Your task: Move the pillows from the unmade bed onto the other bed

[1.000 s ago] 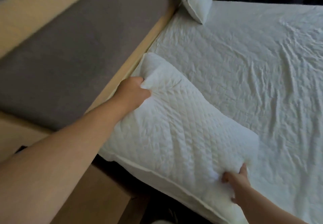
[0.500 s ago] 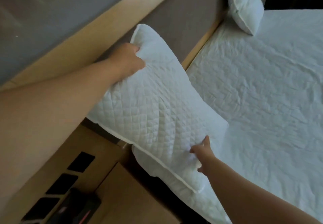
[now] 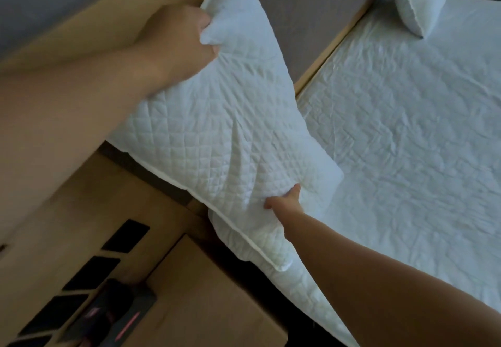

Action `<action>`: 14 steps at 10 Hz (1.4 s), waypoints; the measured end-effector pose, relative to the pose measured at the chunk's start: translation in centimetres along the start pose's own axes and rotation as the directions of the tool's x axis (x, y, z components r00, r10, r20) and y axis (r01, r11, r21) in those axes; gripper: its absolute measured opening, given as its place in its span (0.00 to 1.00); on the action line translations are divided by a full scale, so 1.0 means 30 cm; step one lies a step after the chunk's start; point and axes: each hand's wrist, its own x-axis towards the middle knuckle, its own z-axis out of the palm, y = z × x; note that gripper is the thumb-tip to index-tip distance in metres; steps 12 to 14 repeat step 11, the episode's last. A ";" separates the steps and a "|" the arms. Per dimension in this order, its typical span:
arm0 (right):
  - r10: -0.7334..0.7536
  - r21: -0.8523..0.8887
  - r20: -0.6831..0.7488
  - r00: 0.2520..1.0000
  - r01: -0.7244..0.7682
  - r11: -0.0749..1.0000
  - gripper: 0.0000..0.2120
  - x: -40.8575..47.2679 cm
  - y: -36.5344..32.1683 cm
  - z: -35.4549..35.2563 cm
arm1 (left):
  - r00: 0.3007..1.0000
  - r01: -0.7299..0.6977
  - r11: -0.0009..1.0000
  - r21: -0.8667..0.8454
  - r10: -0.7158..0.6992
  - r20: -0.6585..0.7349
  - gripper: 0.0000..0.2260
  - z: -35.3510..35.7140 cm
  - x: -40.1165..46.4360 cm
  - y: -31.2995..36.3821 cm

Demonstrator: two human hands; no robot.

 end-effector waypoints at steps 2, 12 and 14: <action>-0.022 -0.308 -0.112 0.994 -0.013 0.951 0.44 0.008 0.001 -0.053 | 0.993 -0.032 0.985 0.171 0.012 0.118 0.25 0.031 0.011 -0.020; -0.620 -0.986 0.084 0.780 0.154 0.060 0.29 -0.485 -0.126 -0.781 | 0.982 0.115 0.901 0.418 -0.166 0.088 0.27 0.232 -0.499 0.270; -0.620 -0.986 0.084 0.780 0.154 0.060 0.29 -0.485 -0.126 -0.781 | 0.982 0.115 0.901 0.418 -0.166 0.088 0.27 0.232 -0.499 0.270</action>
